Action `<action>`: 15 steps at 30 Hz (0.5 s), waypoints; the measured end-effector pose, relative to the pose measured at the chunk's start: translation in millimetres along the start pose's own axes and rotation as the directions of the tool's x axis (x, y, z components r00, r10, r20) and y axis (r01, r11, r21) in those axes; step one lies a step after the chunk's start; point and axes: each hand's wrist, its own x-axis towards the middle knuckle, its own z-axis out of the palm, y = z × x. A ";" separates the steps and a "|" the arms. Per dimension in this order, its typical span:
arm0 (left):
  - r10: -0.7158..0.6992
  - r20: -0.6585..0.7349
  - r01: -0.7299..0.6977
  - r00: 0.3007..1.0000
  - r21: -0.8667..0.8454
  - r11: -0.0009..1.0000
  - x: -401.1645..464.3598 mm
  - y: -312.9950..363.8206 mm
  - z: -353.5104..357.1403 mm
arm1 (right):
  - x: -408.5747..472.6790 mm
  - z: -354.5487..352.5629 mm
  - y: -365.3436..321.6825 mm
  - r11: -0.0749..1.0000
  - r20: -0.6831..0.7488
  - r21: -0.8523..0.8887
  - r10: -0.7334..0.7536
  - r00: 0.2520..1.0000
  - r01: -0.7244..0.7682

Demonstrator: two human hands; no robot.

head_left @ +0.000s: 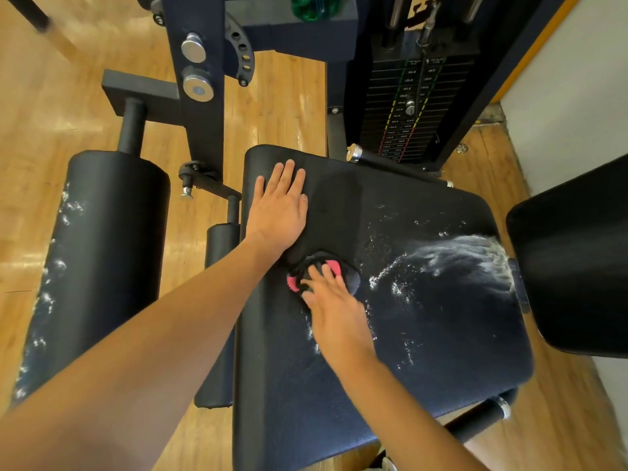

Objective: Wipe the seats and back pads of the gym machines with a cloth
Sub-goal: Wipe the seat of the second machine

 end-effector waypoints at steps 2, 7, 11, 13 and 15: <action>0.002 0.000 -0.002 1.000 0.011 1.000 -0.3 1.0 0.7 | -15.4 12.5 6.3 1.000 -0.018 0.024 -0.009 1.000 0.010; -0.017 0.017 0.017 1.000 0.013 1.000 -1.6 2.3 -0.8 | -74.7 23.0 21.3 0.975 -0.017 -0.021 -0.223 0.975 0.223; -0.026 0.057 0.026 0.998 0.000 1.000 -16.1 4.9 -1.4 | -88.4 -7.9 20.2 0.984 -0.007 0.172 0.043 0.999 -0.041; -0.011 0.054 0.011 0.998 -0.006 1.000 -23.9 2.9 -0.2 | -71.2 -33.9 21.1 0.925 -0.105 0.351 0.196 0.975 -0.148; -0.006 0.039 0.006 0.999 0.003 1.000 -27.4 1.7 1.6 | -39.5 -56.3 26.5 0.882 -0.336 0.441 0.331 0.882 -0.163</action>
